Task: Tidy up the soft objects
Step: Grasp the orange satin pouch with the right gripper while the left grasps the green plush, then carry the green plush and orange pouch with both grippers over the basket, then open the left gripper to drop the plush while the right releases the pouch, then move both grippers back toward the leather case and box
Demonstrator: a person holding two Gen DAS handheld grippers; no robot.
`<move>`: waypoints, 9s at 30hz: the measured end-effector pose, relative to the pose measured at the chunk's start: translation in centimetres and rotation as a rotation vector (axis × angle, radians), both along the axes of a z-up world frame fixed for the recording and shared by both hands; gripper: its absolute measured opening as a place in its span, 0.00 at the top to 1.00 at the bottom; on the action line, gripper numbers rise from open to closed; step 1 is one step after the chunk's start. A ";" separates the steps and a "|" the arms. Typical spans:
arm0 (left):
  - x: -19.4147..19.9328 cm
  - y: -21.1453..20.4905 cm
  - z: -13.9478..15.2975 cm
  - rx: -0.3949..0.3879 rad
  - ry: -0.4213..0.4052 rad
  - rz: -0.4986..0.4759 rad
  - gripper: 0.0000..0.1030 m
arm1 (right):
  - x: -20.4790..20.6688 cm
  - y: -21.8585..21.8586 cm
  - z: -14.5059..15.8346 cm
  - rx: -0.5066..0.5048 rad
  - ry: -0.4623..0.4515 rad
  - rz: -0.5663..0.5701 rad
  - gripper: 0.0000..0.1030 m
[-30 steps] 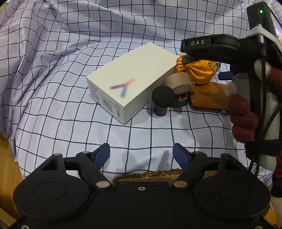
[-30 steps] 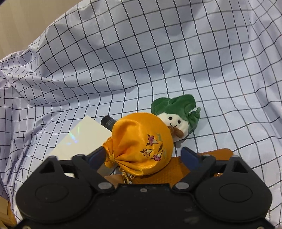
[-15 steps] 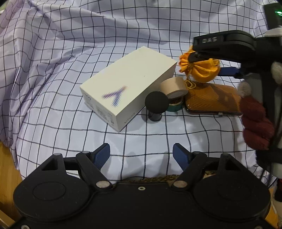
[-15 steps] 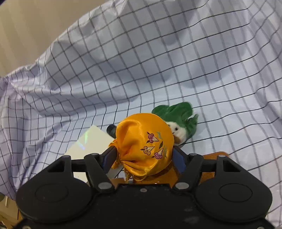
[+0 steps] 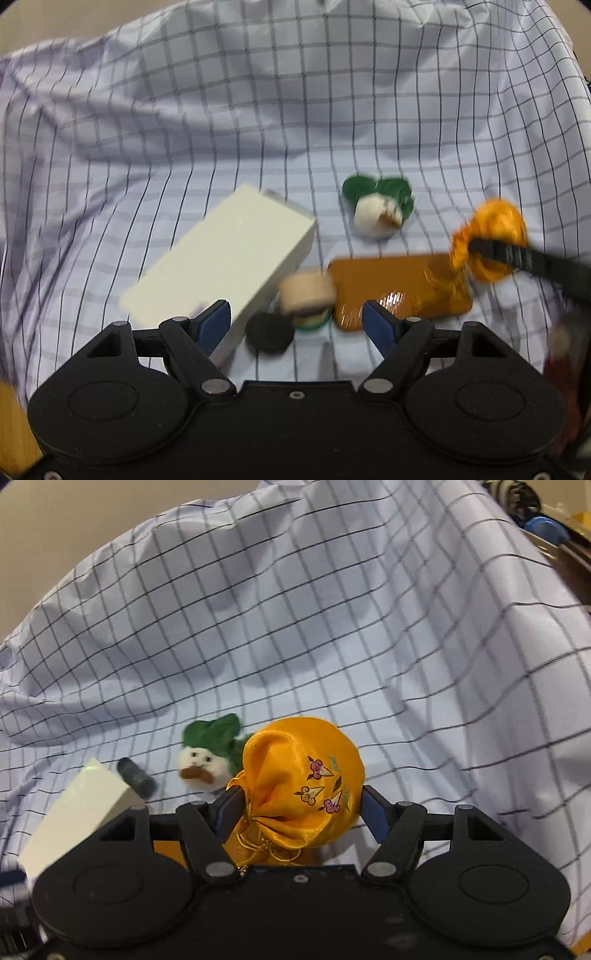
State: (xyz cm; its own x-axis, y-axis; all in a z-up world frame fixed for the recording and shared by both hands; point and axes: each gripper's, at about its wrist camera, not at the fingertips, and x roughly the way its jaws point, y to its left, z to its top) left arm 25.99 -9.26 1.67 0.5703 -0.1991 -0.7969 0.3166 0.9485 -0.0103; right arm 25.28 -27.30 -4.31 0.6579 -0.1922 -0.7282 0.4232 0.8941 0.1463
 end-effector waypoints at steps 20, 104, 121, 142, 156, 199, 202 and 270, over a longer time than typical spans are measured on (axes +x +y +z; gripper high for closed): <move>11.0 -11.8 -4.7 0.033 0.082 -0.118 0.18 | -1.9 -2.3 -1.4 0.011 0.044 -0.048 0.33; -2.2 -17.7 -4.2 -0.022 0.174 -0.540 0.49 | -10.2 -2.3 1.9 0.035 0.132 -0.030 0.30; -11.9 -6.6 1.1 -0.060 0.094 -0.423 0.49 | -19.5 4.0 5.7 0.079 0.081 0.116 0.30; -20.7 6.3 0.3 -0.081 -0.010 -0.005 0.49 | -26.2 7.5 7.7 0.143 -0.036 0.179 0.29; -21.0 8.1 -2.7 -0.047 -0.018 0.136 0.47 | -25.5 10.5 6.2 0.136 0.021 0.232 0.29; -22.5 8.5 -3.6 0.008 -0.056 0.208 0.28 | -25.2 11.0 5.2 0.099 0.041 0.229 0.28; -22.6 8.4 -3.6 0.010 -0.053 0.202 0.28 | -25.3 10.7 5.0 0.099 0.046 0.219 0.28; -13.8 6.8 -3.1 0.038 -0.030 0.169 0.18 | -13.8 8.6 1.7 0.050 0.154 0.234 0.23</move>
